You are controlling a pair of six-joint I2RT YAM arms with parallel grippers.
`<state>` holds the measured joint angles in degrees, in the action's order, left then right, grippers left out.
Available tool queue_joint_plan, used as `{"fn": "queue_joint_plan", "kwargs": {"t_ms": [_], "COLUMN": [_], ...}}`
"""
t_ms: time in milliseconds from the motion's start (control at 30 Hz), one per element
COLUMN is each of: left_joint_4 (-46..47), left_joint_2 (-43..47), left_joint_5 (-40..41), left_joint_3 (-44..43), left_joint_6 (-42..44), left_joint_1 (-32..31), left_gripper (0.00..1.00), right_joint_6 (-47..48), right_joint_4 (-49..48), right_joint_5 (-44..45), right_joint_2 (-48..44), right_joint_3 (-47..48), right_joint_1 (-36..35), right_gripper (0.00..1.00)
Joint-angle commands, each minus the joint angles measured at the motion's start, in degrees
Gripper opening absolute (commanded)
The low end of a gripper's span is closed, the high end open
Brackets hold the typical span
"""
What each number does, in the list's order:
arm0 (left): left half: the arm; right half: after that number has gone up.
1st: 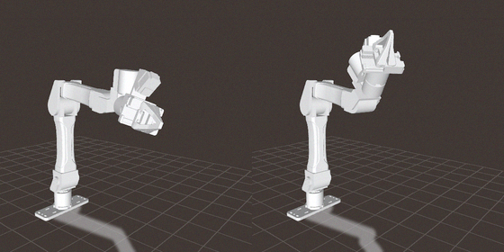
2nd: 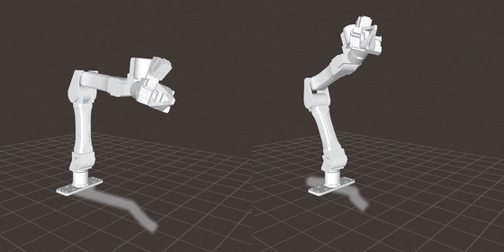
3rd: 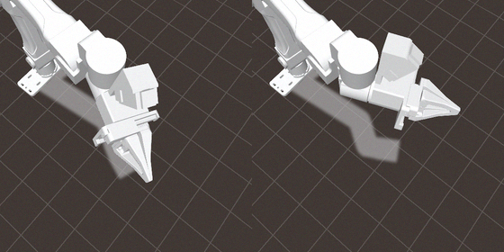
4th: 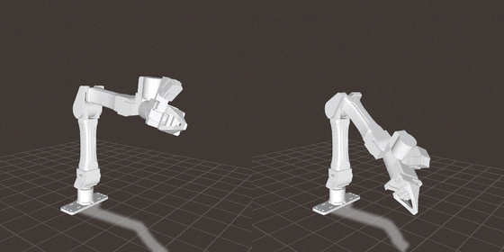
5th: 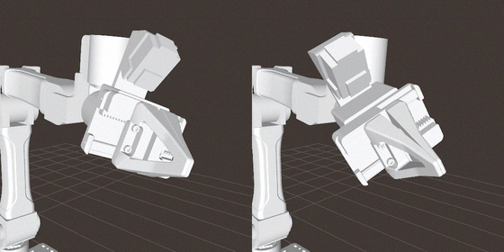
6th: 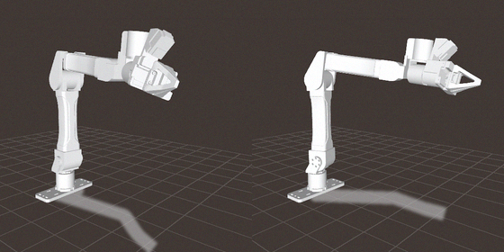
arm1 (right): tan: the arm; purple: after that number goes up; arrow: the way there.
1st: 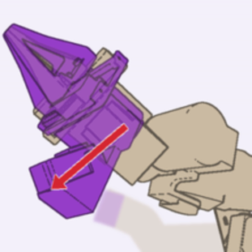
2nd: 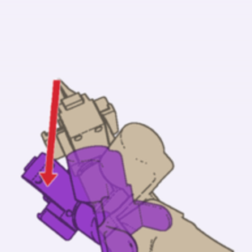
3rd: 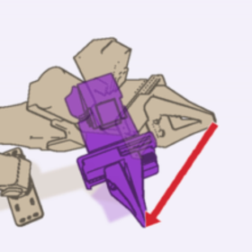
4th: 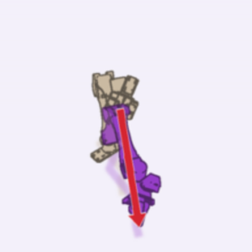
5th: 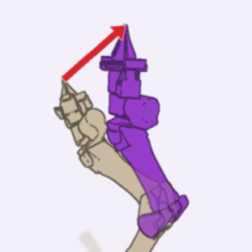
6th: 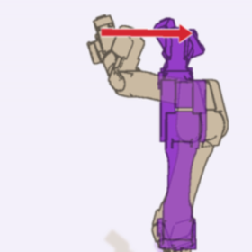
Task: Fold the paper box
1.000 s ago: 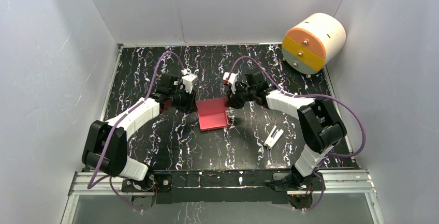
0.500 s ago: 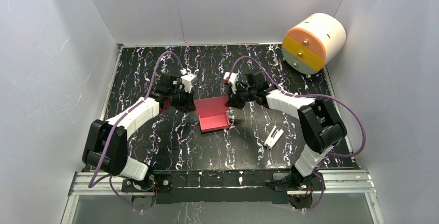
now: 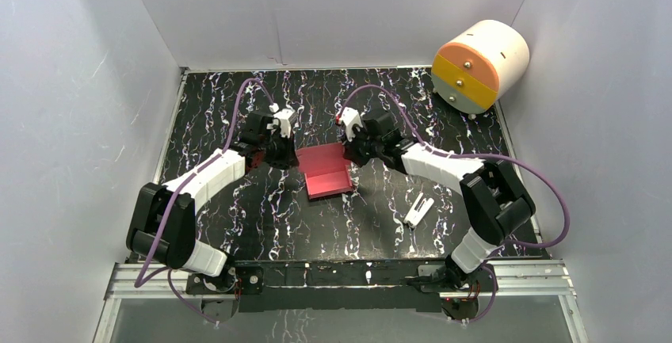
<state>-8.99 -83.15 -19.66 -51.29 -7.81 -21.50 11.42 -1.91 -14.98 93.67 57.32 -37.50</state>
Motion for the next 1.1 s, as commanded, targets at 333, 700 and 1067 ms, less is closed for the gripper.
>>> {"fn": "queue_joint_plan", "kwargs": {"t_ms": [333, 700, 1067], "left_joint_4": [11.73, 17.82, 7.78], "left_joint_2": [2.66, 4.05, 5.49], "left_joint_5": [11.5, 11.17, 12.87], "left_joint_3": [-0.12, 2.55, -0.2], "left_joint_6": [-19.72, -24.86, -5.87], "left_joint_1": [-6.03, -9.07, -8.84], "left_gripper": [0.02, 0.02, 0.23], "right_joint_6": [-19.31, -24.0, -9.57], "right_joint_4": [-3.35, -5.77, -9.4], "right_joint_5": [26.57, 34.85, 27.86], "right_joint_2": [-0.69, 2.18, 3.88], "right_joint_3": [1.52, 2.47, -0.67], "right_joint_1": [-10.35, -13.3, -13.18], "right_gripper": [0.0, 0.0, 0.0]}}
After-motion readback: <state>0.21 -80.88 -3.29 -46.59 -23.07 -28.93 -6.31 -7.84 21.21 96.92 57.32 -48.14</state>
